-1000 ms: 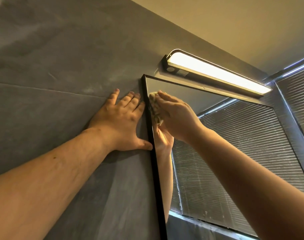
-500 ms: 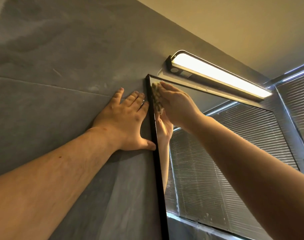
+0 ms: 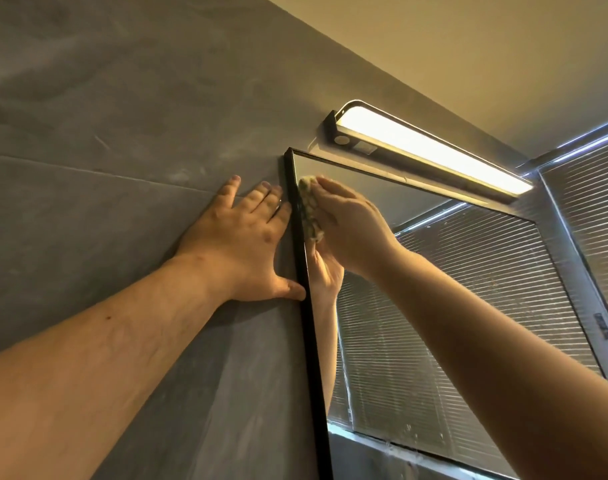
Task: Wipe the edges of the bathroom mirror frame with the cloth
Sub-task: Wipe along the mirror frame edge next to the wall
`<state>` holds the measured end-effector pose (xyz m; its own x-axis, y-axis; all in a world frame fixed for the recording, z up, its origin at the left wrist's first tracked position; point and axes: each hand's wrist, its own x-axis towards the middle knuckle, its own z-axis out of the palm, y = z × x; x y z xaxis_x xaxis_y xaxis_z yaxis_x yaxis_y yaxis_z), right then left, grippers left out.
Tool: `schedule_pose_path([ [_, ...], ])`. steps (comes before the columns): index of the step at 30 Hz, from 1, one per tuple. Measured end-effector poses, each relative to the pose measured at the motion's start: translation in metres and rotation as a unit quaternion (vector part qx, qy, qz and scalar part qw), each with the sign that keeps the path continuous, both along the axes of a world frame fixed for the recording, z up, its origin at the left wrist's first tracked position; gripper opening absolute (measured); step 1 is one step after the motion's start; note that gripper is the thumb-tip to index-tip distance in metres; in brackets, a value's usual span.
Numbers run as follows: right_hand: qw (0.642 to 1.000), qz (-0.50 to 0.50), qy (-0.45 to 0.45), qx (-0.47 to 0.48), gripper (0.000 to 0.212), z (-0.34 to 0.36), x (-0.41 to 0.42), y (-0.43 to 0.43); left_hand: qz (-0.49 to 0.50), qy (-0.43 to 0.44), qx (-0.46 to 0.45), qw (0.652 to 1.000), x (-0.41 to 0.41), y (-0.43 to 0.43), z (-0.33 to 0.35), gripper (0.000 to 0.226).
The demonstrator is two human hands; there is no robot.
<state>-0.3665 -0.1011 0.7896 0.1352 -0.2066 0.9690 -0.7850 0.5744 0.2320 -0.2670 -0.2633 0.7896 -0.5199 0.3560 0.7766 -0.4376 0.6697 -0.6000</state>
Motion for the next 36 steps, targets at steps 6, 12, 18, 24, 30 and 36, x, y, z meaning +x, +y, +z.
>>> schedule_pose_path([
  [6, 0.999, 0.007, 0.035, 0.011, 0.042, -0.07, -0.012, 0.008, -0.004, -0.003, 0.013, 1.0, -0.001, 0.001, 0.001, 0.128],
  [12, 0.999, 0.007, 0.041, 0.01, 0.041, -0.055, -0.011, 0.007, -0.004, 0.001, 0.014, 1.0, -0.001, 0.001, 0.0, 0.128],
  [18, 0.999, -0.01, -0.033, 0.002, 0.044, 0.011, -0.001, -0.003, -0.009, 0.004, 0.001, 1.0, 0.0, -0.001, 0.001, 0.126],
  [24, 0.997, -0.006, -0.077, -0.019, 0.042, 0.04, 0.002, -0.003, -0.012, 0.006, 0.001, 1.0, -0.003, -0.001, 0.0, 0.128],
  [30, 0.99, 0.092, -0.095, -0.055, 0.032, -0.003, 0.006, -0.003, -0.014, -0.002, 0.004, 1.0, -0.001, -0.001, 0.001, 0.125],
  [36, 0.993, 0.089, -0.052, -0.055, 0.036, -0.085, -0.001, 0.001, -0.017, -0.001, 0.013, 1.0, -0.002, 0.0, 0.001, 0.128],
])
